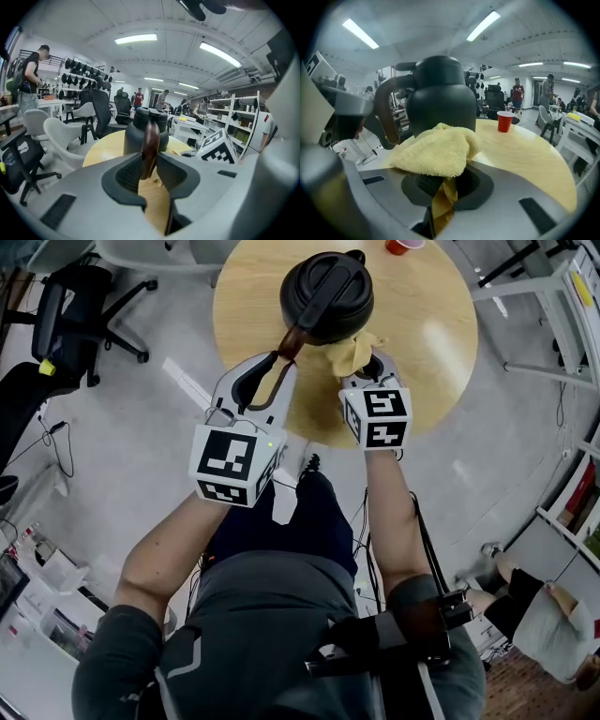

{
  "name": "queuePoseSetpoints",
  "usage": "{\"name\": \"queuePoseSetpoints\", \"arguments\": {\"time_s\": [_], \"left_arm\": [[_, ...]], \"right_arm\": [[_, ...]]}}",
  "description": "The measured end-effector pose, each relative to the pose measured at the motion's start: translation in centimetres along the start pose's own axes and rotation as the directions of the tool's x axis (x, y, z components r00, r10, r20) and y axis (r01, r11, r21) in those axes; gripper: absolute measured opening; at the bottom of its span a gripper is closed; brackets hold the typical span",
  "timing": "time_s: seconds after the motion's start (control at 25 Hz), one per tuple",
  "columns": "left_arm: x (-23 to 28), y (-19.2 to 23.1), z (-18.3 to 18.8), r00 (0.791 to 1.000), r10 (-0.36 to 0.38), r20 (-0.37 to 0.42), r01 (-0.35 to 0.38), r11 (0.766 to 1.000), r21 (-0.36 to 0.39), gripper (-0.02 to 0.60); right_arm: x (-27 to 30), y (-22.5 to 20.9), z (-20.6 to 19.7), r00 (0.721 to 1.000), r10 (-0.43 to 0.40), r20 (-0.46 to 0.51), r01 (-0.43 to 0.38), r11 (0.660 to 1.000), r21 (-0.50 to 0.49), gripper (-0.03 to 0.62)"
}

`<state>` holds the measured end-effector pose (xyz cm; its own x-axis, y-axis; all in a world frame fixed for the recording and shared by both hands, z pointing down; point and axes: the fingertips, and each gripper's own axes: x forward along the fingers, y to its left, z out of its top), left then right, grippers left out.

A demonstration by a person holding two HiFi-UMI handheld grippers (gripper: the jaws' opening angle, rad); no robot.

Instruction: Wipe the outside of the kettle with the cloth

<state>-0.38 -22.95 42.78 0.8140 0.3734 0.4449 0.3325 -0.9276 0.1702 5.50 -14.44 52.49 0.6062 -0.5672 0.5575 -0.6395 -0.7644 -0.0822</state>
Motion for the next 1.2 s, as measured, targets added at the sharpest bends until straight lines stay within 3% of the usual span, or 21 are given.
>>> {"name": "queuePoseSetpoints", "arguments": {"time_s": [0.2,0.44,0.68,0.92,1.2], "left_arm": [[0.0,-0.2,-0.2,0.999,0.034,0.012,-0.033,0.999,-0.022,0.097],[-0.3,-0.9,-0.4,0.997,0.069,0.022,-0.068,0.996,-0.063,0.097],[-0.5,-0.7,-0.7,0.995,0.102,0.009,-0.102,0.995,-0.002,0.096],[-2.9,-1.1,1.2,0.991,0.129,0.045,-0.129,0.992,-0.002,0.062],[-6.0,-0.1,2.7,0.982,0.145,0.118,-0.144,0.989,-0.014,0.043]], "right_arm": [[2.0,-0.5,-3.0,0.997,0.011,-0.072,-0.012,1.0,-0.007,0.063],[2.0,-0.7,-3.3,0.994,0.029,-0.103,-0.032,0.999,-0.024,0.063],[-2.9,1.7,2.4,0.996,0.078,0.039,-0.079,0.996,0.037,0.063],[-6.7,4.2,9.0,0.98,0.117,0.159,-0.124,0.992,0.034,0.064],[-5.8,5.0,11.0,0.974,0.098,0.203,-0.098,0.995,-0.011,0.063]]}}
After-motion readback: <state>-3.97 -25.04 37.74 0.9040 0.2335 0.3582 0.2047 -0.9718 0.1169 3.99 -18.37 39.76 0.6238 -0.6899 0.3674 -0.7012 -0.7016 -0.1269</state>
